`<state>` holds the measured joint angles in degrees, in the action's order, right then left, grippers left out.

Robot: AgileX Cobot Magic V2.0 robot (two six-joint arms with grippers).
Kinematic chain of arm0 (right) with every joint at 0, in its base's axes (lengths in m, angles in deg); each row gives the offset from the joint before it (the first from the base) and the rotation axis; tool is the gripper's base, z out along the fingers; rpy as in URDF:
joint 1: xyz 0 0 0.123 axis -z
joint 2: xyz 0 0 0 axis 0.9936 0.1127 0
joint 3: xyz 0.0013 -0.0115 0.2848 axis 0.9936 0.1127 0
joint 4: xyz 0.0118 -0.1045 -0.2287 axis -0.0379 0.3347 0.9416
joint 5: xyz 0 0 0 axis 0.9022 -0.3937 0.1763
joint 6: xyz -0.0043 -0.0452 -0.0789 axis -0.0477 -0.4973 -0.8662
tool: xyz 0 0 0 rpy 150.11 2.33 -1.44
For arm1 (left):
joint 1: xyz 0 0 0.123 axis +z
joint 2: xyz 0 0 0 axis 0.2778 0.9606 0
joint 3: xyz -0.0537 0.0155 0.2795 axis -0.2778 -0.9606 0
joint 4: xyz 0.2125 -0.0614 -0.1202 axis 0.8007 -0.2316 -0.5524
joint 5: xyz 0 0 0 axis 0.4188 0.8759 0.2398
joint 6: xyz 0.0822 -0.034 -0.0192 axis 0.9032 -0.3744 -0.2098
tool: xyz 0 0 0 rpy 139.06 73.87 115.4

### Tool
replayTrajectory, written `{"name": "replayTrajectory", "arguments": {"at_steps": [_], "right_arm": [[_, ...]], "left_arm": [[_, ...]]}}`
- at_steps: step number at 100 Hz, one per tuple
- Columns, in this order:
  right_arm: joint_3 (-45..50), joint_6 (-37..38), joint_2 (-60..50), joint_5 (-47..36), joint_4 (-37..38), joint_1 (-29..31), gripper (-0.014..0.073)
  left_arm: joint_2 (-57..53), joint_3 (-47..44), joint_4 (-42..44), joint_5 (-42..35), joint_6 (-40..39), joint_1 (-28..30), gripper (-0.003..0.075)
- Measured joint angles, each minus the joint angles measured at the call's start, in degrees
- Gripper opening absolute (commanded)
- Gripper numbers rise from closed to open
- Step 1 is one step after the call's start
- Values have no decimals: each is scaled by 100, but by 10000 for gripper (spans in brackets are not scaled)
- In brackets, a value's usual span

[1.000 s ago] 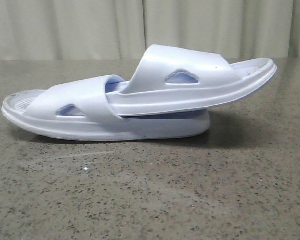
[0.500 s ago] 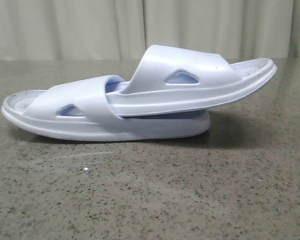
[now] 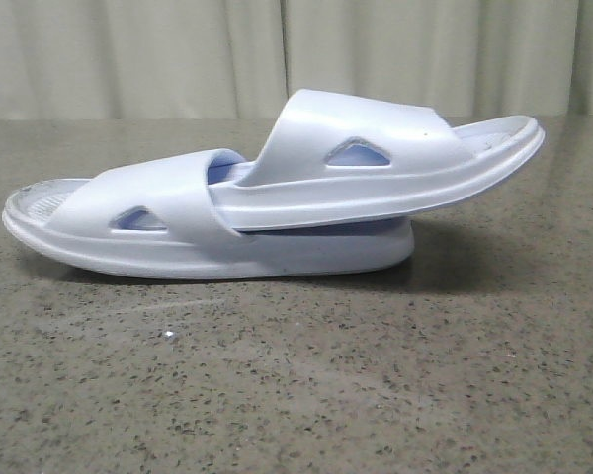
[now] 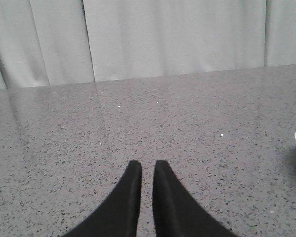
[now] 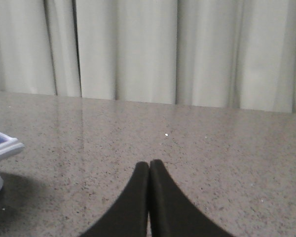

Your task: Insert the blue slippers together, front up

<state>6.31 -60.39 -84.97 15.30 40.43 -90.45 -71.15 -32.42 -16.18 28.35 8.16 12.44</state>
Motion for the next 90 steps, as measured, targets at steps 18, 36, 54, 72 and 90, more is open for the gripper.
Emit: {"name": "replayTrajectory", "arguments": {"at_steps": [18, 36, 54, 72, 90], "right_arm": [[133, 14, -14, 159, 12, 103, -107], [356, 22, -14, 174, -84, 126, -107], [356, 26, -14, 43, -145, 126, -107], [356, 35, -14, 17, -156, 126, -107], [356, 35, -14, -5, -164, 126, -107]], "left_arm": [[0, 0, -10, 0, 0, 0, 16], [0, 0, -10, 0, 0, 0, 16], [0, 0, -10, 0, 0, 0, 16], [0, 0, -10, 0, 0, 0, 16], [0, 0, -10, 0, 0, 0, 16]]}}
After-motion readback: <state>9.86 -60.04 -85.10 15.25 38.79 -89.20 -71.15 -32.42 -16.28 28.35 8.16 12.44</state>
